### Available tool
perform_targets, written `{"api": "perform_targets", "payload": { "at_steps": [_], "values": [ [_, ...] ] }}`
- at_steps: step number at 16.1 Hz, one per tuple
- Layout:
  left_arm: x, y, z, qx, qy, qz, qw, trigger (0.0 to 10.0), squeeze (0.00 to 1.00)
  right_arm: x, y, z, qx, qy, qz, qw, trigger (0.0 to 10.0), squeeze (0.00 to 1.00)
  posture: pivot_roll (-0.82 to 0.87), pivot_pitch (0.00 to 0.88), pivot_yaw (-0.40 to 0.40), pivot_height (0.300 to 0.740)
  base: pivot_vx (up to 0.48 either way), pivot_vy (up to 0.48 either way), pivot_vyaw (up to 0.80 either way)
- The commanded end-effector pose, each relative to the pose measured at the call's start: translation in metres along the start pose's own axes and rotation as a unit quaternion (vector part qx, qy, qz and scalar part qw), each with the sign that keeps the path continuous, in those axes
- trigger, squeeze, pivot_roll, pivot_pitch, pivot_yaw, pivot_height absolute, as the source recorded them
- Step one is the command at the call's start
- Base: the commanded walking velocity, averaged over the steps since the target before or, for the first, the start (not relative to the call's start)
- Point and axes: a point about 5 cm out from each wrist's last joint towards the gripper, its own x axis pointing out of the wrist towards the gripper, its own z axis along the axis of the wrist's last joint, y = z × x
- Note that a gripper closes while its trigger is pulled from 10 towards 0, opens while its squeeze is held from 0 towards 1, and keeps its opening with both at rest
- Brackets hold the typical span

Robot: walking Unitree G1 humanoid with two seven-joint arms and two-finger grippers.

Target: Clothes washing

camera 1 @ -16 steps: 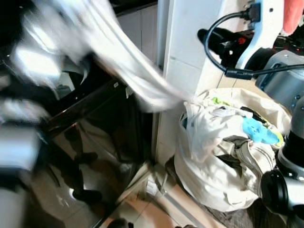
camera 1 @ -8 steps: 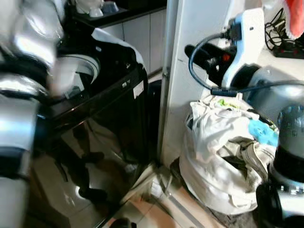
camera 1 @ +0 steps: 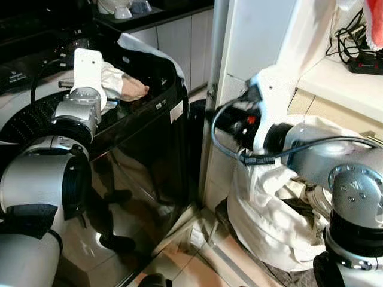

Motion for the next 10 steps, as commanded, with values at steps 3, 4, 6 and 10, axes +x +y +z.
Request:
{"api": "perform_targets", "payload": {
  "at_steps": [3,4,6,10],
  "values": [
    [0.001,0.007,-0.02,-0.069,0.038,0.025,0.997,10.0,1.0,0.0,0.017,-0.009,0.0,0.025,0.048,0.999,10.0,0.0,-0.01,0.0,0.029,0.74,0.0,0.0,0.0],
    [0.001,0.011,-0.015,-0.063,0.021,0.04,0.997,10.0,1.0,-0.001,0.017,-0.009,0.003,0.025,0.048,0.999,10.0,0.0,-0.01,0.0,0.028,0.74,0.0,0.0,0.0],
    [0.001,0.015,-0.008,-0.057,0.003,0.052,0.997,10.0,1.0,-0.002,0.017,-0.009,0.004,0.025,0.045,0.999,10.0,0.0,-0.01,0.0,0.028,0.74,0.0,0.0,0.0],
    [0.0,0.015,0.001,-0.066,-0.01,0.051,0.996,10.0,1.0,-0.002,0.014,-0.004,0.009,0.011,0.032,0.999,10.0,0.0,0.0,0.0,0.026,0.74,0.0,0.0,0.0]
  ]
}}
